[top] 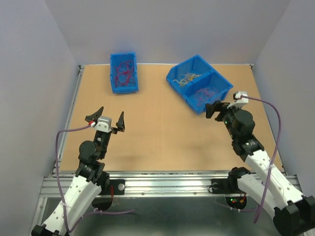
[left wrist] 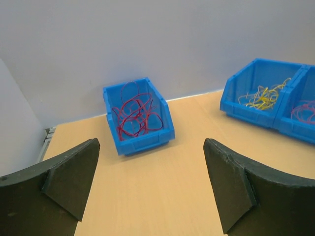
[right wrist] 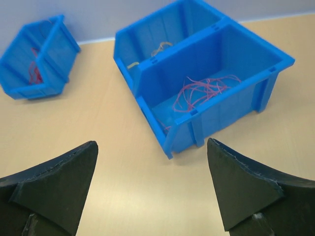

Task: Untangle the cables

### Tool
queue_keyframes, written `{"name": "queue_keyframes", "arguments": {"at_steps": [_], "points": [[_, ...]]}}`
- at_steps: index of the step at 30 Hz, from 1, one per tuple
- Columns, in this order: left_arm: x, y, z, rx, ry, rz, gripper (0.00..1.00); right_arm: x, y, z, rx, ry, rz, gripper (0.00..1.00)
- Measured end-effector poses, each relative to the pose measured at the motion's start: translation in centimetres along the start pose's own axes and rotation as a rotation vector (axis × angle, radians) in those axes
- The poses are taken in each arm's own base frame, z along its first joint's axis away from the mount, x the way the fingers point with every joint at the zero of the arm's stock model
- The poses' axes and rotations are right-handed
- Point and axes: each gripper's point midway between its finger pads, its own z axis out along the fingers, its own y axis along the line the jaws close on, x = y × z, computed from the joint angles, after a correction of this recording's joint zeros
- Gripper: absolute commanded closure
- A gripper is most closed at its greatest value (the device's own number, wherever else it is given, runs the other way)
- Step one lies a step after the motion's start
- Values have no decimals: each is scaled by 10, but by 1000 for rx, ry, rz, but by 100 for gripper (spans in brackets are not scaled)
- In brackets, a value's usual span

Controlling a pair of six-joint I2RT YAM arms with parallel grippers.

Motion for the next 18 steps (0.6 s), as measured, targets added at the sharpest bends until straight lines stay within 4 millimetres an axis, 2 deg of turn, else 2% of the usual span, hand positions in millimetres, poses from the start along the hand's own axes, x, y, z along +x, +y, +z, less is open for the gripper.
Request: {"name": "queue_keyframes", "arguments": {"at_steps": [4, 8, 14, 18], "points": [[15, -1, -22, 11, -21, 22, 1, -18, -2, -36, -33, -140, 40, 2], [21, -6, -22, 40, -6, 41, 1, -37, -3, -61, -57, -276, 73, 2], [48, -11, -20, 64, 98, 67, 1, -30, -6, -63, -56, -275, 76, 2], [48, -11, -20, 65, 99, 69, 1, -25, -6, -59, -51, -257, 73, 2]]}}
